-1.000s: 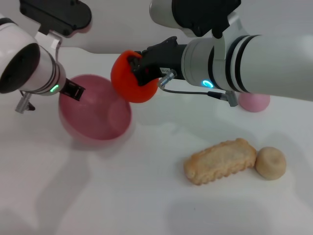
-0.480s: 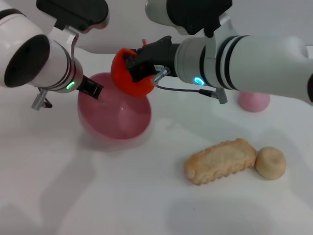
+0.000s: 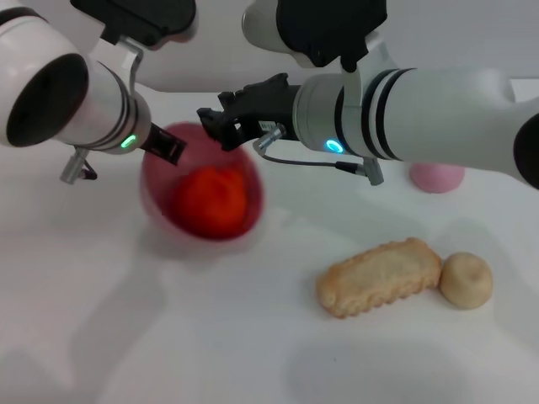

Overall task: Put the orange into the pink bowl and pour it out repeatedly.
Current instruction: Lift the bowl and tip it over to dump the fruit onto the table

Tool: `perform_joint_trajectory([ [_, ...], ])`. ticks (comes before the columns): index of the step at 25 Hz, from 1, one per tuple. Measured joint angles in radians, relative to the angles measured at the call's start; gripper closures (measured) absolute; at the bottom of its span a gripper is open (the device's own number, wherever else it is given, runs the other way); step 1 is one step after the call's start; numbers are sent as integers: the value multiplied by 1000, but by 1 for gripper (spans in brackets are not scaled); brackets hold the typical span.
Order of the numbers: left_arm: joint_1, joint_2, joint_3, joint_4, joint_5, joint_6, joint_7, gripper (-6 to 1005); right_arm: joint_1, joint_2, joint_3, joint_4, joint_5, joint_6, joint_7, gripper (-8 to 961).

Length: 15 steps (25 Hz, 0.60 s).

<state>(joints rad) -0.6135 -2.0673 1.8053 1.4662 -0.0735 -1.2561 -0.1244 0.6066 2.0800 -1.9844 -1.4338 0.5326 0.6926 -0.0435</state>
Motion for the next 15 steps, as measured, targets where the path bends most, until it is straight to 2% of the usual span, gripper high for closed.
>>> perform_joint_trajectory([
  [1, 0, 0, 0, 1, -1, 0, 2, 953, -2, 0, -1, -2, 0, 0, 0, 802],
  [6, 0, 0, 8, 17, -14, 0, 11, 953, -27, 0, 38, -16, -29, 0, 53, 564],
  [10, 5, -1, 32, 59, -23, 0, 13, 953, -130, -4, 211, -96, -101, 59, 98, 511],
  [15, -4, -2, 65, 84, -23, 2, 14, 953, -280, -1, 409, -182, -104, 95, 56, 445],
])
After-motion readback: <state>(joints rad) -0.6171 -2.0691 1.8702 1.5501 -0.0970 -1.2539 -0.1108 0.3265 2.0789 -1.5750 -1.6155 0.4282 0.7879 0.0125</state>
